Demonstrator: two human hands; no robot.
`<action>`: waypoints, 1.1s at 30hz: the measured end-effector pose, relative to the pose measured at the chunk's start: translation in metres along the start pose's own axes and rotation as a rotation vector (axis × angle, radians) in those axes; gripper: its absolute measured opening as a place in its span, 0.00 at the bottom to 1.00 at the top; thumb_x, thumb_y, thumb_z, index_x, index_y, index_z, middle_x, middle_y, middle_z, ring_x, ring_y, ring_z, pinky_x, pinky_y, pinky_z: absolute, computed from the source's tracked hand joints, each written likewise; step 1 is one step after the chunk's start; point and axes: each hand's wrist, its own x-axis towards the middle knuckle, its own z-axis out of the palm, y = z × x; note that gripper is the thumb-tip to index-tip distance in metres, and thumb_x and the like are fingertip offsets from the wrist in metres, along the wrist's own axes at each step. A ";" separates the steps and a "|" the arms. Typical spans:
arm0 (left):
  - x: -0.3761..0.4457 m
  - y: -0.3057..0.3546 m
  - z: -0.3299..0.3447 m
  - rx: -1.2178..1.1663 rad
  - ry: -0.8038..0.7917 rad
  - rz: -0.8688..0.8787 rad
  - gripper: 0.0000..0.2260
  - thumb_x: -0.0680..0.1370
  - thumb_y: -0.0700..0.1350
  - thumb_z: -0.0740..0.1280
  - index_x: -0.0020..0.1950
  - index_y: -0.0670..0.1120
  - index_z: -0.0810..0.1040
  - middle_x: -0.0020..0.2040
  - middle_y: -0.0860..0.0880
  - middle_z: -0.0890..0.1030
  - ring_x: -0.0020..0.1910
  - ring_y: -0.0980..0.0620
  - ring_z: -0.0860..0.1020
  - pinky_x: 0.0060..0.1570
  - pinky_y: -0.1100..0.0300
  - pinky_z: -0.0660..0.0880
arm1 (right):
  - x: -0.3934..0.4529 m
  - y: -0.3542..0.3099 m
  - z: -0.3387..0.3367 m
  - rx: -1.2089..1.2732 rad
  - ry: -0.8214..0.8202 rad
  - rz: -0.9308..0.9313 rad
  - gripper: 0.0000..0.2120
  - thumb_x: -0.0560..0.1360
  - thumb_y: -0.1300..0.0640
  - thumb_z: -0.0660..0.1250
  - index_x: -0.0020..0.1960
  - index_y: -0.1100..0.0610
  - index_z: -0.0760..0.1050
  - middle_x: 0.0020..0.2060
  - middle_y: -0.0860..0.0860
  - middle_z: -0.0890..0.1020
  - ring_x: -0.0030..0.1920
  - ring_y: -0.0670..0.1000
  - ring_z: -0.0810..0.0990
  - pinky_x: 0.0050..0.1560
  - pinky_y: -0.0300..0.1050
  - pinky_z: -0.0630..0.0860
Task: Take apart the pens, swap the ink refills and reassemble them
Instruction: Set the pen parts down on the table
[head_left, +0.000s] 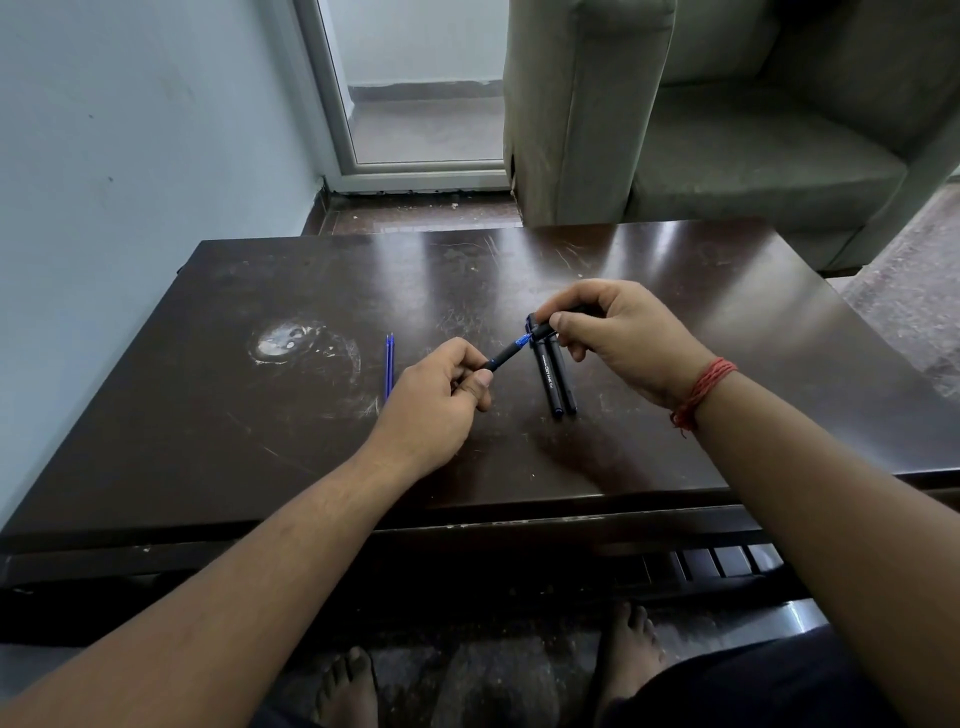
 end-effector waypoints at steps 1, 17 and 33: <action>0.000 0.000 0.000 0.003 -0.004 -0.001 0.04 0.83 0.42 0.63 0.49 0.49 0.76 0.37 0.52 0.83 0.27 0.62 0.71 0.32 0.71 0.67 | -0.001 0.000 0.002 -0.010 -0.028 -0.002 0.07 0.77 0.65 0.65 0.50 0.59 0.82 0.43 0.60 0.83 0.36 0.47 0.77 0.40 0.43 0.76; 0.000 0.000 -0.001 -0.081 0.059 -0.058 0.07 0.83 0.44 0.63 0.46 0.53 0.76 0.37 0.54 0.84 0.29 0.60 0.74 0.31 0.70 0.70 | -0.016 -0.002 0.068 0.217 0.204 0.009 0.11 0.77 0.64 0.68 0.55 0.61 0.67 0.40 0.62 0.83 0.34 0.52 0.82 0.36 0.47 0.81; -0.002 0.012 0.005 -0.256 0.107 -0.067 0.07 0.83 0.42 0.62 0.47 0.50 0.76 0.33 0.56 0.82 0.27 0.64 0.74 0.32 0.69 0.68 | -0.012 -0.010 0.080 -0.029 0.274 -0.052 0.20 0.76 0.55 0.68 0.64 0.46 0.66 0.44 0.54 0.80 0.42 0.54 0.82 0.43 0.52 0.81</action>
